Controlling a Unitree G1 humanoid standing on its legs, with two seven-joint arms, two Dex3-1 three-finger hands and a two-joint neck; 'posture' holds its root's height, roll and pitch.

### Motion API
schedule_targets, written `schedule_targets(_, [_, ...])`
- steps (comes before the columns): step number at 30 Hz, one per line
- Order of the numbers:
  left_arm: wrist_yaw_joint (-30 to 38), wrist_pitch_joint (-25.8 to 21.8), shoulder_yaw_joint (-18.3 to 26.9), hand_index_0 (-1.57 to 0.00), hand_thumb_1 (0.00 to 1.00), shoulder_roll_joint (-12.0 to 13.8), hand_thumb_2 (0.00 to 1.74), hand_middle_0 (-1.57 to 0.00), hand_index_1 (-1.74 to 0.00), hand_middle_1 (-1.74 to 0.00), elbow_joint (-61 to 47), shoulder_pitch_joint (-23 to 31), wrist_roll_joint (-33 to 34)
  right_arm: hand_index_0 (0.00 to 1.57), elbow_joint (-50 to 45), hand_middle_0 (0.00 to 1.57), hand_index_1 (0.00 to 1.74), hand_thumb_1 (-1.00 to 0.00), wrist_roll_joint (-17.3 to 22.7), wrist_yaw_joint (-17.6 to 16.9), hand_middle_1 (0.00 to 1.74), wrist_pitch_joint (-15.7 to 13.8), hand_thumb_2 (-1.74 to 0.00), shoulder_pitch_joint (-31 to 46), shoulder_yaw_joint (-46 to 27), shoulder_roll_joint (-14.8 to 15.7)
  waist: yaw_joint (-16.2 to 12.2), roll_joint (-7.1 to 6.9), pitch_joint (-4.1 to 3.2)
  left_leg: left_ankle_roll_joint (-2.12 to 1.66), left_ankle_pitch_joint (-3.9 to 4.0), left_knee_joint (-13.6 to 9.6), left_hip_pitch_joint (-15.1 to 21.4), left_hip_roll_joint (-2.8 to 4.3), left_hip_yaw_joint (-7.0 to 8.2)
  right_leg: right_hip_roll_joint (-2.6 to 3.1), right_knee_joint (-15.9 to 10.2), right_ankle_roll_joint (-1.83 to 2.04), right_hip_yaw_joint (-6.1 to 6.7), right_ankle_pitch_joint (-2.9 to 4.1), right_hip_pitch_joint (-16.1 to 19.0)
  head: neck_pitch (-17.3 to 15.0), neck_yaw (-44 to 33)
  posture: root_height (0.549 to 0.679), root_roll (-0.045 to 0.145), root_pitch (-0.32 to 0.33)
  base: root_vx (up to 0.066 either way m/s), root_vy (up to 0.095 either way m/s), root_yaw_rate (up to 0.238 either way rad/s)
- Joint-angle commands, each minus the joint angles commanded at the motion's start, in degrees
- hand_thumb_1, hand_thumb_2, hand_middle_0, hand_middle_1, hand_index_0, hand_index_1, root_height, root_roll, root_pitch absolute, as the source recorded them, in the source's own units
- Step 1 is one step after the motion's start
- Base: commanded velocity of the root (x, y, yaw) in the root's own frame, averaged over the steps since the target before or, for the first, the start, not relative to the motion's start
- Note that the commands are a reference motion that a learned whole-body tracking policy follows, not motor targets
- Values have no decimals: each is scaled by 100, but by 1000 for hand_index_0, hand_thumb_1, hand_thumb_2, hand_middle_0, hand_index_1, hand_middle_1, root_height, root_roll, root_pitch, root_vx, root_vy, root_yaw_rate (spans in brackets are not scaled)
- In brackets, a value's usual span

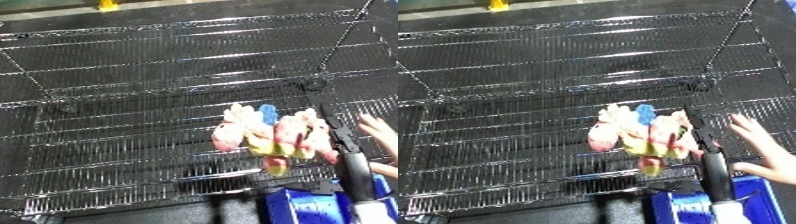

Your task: Pick up the object and place it into the box

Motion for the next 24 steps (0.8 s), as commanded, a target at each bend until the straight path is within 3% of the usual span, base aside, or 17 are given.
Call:
schedule_targets(6, [-39,1,-45,-1570,1000,14,1740,-1570,-1740,-1740,23,40,-5,0,41,0,0,0,-129,85,0,63,0,-168,163,-137,34,0,4,-5,9,10,-15,6,-4,-1,-5,-2,3,15,-17,-160,201,640,51,-152,9,-11,-6])
schedule_targets(12, [-45,-1,-58,-1570,1000,79,1740,-1570,-1740,-1740,15,103,-136,0,158,0,0,0,-265,140,0,182,0,-580,331,-539,108,6,34,-9,19,33,-52,2,-28,-14,51,-2,4,27,-86,-304,612,638,51,-153,13,-21,24])
schedule_targets(18, [-68,-19,-154,-1570,1000,219,1740,-1570,-1740,-1740,7,188,-264,0,569,0,0,0,-365,216,0,308,0,-1184,636,-1242,197,36,116,-22,33,99,-146,-23,-63,-37,157,5,19,54,-223,-312,985,636,52,-150,13,-14,38])
schedule_targets(24, [-126,-100,-424,-1570,1000,407,1740,-1570,-1740,-1740,-39,212,-398,0,1399,0,0,0,-493,324,0,509,0,-2019,1286,-2012,309,169,228,-33,72,150,-310,-69,-104,-69,266,19,37,93,-436,-171,1401,633,53,-138,-2,-4,33])
